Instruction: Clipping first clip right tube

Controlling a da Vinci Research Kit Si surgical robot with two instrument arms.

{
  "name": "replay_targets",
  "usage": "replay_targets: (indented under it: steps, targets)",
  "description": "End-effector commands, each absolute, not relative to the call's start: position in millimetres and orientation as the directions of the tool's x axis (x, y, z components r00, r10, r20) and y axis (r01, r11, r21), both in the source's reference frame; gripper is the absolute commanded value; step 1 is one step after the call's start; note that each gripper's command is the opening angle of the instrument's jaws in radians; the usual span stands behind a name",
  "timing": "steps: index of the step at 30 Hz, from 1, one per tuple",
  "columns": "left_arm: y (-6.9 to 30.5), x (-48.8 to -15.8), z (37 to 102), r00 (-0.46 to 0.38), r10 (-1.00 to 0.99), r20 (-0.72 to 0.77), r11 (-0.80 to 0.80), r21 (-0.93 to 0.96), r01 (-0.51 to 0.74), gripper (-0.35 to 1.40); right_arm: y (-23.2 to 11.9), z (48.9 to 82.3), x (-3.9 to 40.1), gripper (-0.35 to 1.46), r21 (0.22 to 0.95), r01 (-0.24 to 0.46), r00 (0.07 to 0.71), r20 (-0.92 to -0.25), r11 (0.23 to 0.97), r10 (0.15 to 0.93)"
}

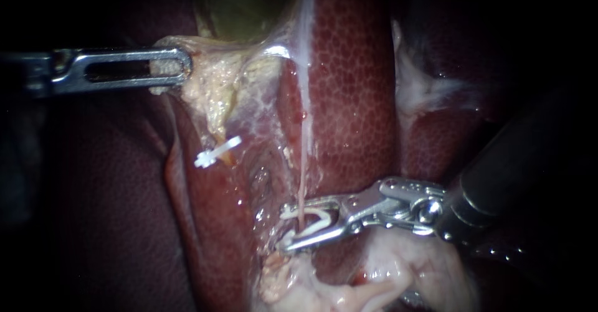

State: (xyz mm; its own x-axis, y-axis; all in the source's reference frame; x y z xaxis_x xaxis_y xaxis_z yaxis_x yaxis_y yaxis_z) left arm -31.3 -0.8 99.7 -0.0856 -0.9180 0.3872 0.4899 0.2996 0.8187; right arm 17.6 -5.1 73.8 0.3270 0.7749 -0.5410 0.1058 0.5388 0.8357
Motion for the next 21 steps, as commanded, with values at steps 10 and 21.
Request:
replay_targets:
  steps: [10, 21]
  targets:
    - [-0.8, -31.3, 99.7, -0.085, -0.918, 0.387, 0.300, 0.819, 0.490, -0.33, -4.8, 74.2, 17.5, 0.40, 0.851, 0.103, 0.312, -0.519, 0.515, 0.796]
    - [-0.8, -31.3, 99.7, -0.086, -0.918, 0.387, 0.300, 0.818, 0.490, -0.33, -4.7, 74.4, 16.6, -0.35, 0.893, 0.097, 0.329, -0.445, 0.439, 0.833]
